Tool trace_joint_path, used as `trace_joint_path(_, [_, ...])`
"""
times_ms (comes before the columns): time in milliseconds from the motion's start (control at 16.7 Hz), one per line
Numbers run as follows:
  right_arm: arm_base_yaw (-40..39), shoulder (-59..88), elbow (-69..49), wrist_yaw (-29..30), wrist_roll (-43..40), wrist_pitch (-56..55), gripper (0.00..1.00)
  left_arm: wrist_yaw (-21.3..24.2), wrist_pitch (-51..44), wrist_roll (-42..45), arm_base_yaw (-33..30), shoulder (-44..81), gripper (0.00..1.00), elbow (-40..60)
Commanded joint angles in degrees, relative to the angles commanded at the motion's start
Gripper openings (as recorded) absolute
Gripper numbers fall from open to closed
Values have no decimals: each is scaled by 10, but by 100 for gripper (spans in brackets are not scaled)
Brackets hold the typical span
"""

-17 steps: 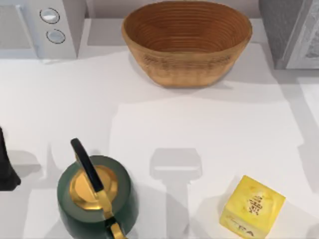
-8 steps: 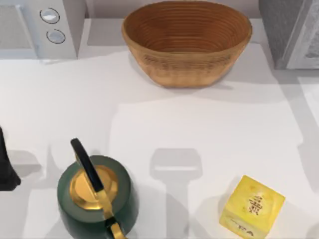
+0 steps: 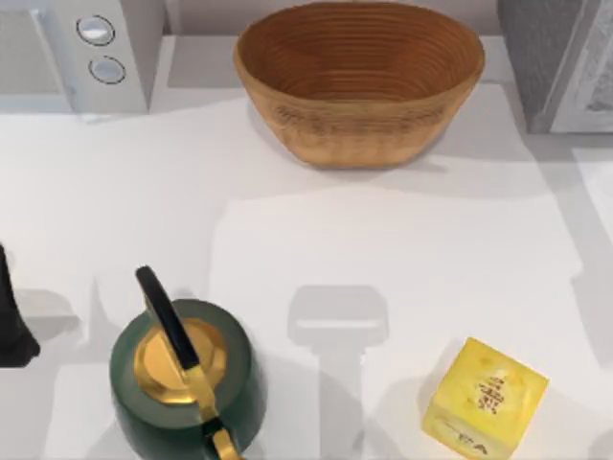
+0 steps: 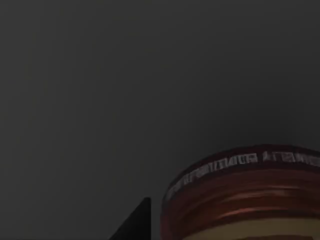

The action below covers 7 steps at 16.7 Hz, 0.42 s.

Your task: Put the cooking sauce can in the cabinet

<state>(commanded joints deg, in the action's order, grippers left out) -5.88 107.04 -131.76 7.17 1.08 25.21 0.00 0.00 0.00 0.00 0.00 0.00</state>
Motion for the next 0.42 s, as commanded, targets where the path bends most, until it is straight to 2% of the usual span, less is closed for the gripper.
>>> trace_joint_path(60, [0, 0, 0, 0, 0, 0, 98, 0, 0, 0, 0, 0, 100, 0])
trace_joint_path(120, [0, 0, 0, 0, 0, 0, 100, 0, 0, 0, 0, 0, 100, 0])
trace_joint_path(420, [0, 0, 0, 0, 0, 0, 100, 0, 0, 0, 0, 0, 100, 0])
